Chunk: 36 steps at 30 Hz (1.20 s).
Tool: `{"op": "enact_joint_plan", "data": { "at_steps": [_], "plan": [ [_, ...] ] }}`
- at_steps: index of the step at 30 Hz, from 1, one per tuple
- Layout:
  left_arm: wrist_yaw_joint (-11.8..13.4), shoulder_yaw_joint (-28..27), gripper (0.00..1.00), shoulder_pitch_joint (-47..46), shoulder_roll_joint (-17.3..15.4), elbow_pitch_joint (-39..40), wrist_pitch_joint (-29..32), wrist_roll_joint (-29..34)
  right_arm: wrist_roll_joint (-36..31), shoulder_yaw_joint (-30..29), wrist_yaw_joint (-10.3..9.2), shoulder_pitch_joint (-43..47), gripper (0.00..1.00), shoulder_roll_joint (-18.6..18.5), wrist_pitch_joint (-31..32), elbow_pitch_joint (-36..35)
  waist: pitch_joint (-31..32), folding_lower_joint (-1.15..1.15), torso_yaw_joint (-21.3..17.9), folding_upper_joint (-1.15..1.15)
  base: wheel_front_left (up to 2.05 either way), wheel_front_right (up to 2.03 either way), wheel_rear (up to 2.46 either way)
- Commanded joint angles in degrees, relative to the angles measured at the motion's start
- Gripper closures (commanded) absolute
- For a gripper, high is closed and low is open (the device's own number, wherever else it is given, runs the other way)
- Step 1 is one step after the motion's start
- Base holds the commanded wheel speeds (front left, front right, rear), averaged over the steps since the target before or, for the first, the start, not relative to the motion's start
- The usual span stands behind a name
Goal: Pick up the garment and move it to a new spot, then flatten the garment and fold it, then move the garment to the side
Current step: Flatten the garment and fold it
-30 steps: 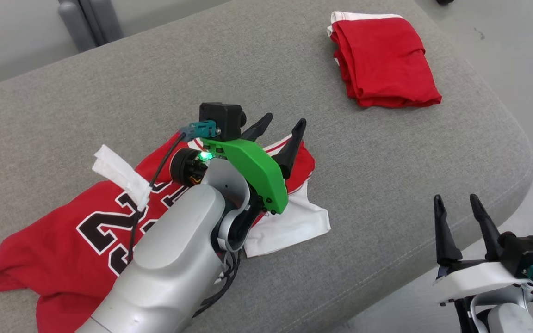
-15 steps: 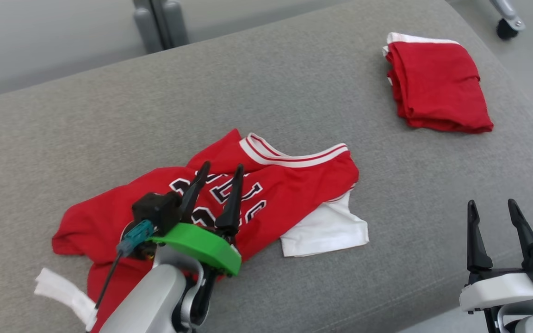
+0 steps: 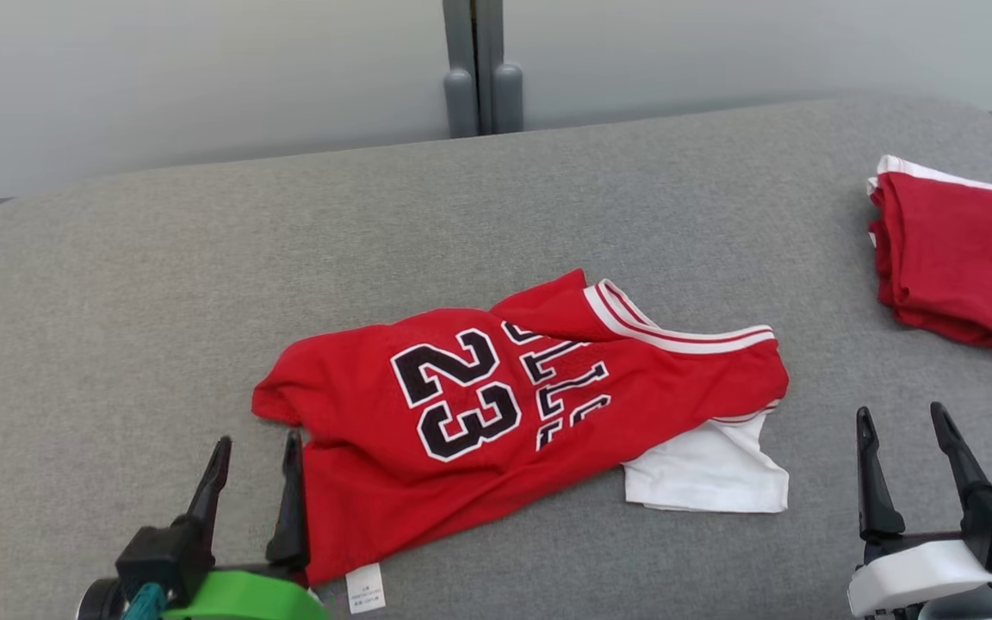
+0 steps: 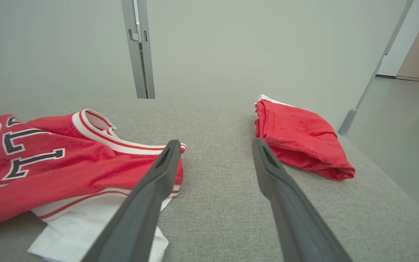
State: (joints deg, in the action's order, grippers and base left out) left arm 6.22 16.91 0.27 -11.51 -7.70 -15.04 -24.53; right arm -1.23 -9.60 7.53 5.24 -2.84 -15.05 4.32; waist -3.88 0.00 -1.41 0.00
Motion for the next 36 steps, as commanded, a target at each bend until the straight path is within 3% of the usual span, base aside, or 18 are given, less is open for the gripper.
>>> {"op": "enact_joint_plan", "data": {
  "at_steps": [1, 8, 12, 22, 32, 36],
  "plan": [
    [-1.1, -2.3, 0.0, 2.2, 1.1, 0.5, -0.2, 1.4, -0.4, 0.3, -0.09, 1.1, 0.0, -0.1, -0.2, 0.5, 2.8, 0.0, 3.1, 0.0, 0.0, 0.0, 0.0],
    [-9.4, -11.1, 0.0, 8.7, 6.3, 0.3, -0.2, 7.2, -0.1, 1.4, -0.09, 2.5, 0.0, -0.1, -0.2, 1.6, 3.5, 0.0, 4.5, 0.0, 0.0, 0.0, 0.0],
    [-11.7, -13.6, 0.0, 9.7, 7.6, -0.4, -0.2, 9.7, 0.6, 2.6, -0.09, 2.8, 0.0, -0.1, -0.2, 2.3, 3.6, 0.0, 4.5, 0.0, 0.0, 0.0, 0.0],
    [-13.3, -16.2, 0.0, 9.0, 8.6, -0.7, -0.2, 11.7, 1.7, 3.8, -0.09, 2.7, 0.0, -0.1, -0.2, 2.8, 4.0, 0.0, 3.9, 0.0, 0.0, 0.0, 0.0],
    [-13.7, -12.8, 0.0, 11.7, 8.6, -2.7, -0.1, 10.4, 1.2, 4.5, -0.09, 1.8, 0.0, -0.1, -0.2, 1.4, 4.3, 0.0, 3.3, 0.0, 0.0, 0.0, 0.0],
    [-13.6, -10.7, 0.0, 12.1, 5.7, -4.5, 2.5, 8.1, 0.0, 6.9, -0.09, 2.1, 0.0, -0.2, -0.2, 3.9, 4.3, 0.0, 2.9, 0.0, 0.0, 0.0, 0.0]
  ]
}}
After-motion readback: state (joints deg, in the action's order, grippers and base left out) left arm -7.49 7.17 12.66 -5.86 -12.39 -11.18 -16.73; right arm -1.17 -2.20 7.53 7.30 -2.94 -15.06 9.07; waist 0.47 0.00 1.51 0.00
